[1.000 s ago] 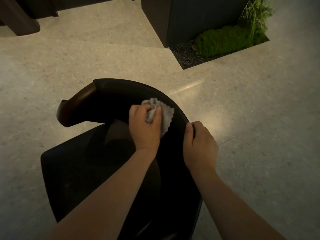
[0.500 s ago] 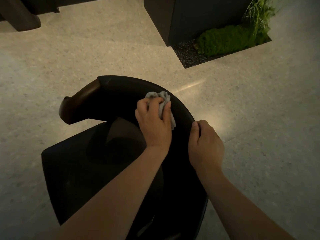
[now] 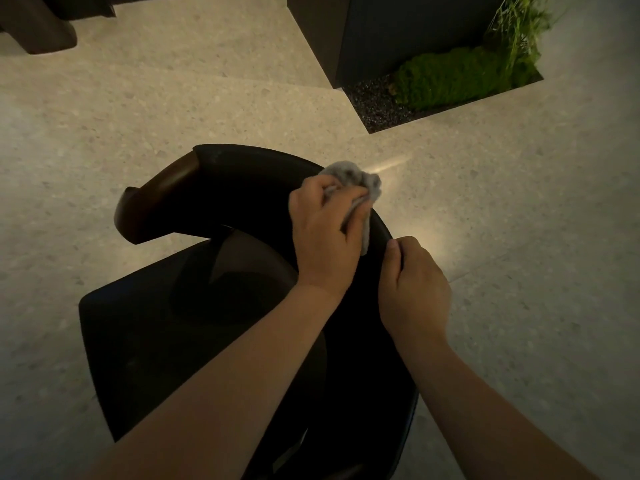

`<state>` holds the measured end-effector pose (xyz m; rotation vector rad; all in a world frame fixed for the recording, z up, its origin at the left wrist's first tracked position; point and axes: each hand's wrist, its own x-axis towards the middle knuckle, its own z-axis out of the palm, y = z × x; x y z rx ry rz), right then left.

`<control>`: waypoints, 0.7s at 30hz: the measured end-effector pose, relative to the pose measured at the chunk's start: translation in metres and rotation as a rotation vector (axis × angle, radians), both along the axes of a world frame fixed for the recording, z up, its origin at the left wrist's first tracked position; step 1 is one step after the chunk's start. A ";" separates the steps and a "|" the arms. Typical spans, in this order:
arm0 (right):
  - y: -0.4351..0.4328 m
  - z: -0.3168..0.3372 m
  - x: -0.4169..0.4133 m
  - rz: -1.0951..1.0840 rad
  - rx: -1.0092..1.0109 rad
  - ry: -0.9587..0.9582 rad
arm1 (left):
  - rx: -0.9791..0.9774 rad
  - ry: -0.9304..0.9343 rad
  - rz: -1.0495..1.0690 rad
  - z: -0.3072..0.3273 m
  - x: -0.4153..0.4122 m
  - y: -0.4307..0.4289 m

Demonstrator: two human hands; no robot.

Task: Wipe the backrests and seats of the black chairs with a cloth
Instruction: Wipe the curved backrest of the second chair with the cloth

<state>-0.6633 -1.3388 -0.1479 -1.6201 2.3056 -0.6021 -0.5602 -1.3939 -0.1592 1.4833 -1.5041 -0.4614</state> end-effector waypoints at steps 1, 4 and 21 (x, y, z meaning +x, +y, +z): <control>0.000 0.000 0.000 0.001 0.002 0.001 | 0.009 -0.047 -0.019 -0.001 0.000 -0.002; 0.000 0.002 0.000 0.000 0.020 0.007 | 0.016 -0.078 -0.026 -0.007 0.003 -0.008; -0.001 0.000 0.000 0.011 0.012 -0.001 | 0.277 0.271 0.088 -0.034 0.026 0.028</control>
